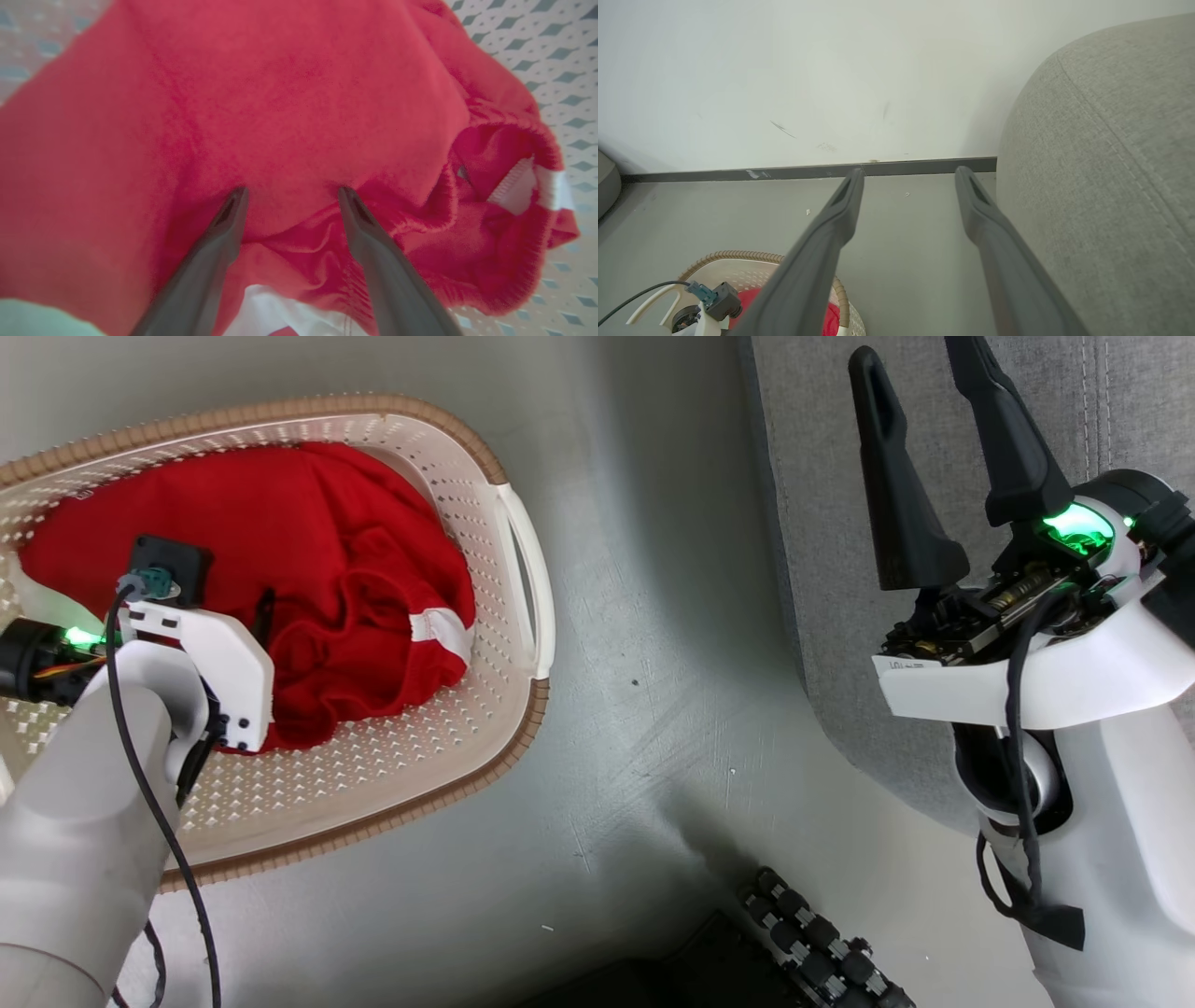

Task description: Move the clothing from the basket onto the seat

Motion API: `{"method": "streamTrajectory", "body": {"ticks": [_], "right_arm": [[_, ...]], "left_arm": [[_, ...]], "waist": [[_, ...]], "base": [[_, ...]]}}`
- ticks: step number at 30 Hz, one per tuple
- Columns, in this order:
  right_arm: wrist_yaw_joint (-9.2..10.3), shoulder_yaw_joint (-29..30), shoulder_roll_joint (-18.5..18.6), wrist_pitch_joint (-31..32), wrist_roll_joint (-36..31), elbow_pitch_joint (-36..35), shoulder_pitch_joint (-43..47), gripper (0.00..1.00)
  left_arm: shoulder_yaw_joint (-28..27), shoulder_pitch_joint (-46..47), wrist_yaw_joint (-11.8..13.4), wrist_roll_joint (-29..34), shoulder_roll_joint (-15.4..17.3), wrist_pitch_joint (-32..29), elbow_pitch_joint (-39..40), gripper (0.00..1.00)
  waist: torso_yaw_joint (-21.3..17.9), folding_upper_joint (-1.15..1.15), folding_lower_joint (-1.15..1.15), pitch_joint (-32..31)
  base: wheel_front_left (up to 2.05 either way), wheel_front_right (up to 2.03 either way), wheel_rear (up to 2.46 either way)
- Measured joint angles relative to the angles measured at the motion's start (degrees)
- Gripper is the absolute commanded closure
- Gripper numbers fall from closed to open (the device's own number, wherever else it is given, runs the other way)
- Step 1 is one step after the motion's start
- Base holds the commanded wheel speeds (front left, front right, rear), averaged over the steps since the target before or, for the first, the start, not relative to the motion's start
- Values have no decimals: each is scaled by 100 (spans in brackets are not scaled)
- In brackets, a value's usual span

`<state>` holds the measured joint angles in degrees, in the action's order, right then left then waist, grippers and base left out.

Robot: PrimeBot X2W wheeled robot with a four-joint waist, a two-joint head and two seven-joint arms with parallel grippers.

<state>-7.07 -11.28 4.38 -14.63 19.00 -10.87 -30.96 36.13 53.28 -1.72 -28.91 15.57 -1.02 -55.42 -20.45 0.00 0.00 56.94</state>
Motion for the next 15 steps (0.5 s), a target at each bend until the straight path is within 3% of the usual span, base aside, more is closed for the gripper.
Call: {"method": "streamTrajectory", "body": {"ticks": [15], "right_arm": [[-1,-93,-80,0,36,55,-259,0]], "left_arm": [[364,428,138,439,191,-193,-488,0]], "waist": [[-232,0,0,336]], "base": [[0,0,0]]}}
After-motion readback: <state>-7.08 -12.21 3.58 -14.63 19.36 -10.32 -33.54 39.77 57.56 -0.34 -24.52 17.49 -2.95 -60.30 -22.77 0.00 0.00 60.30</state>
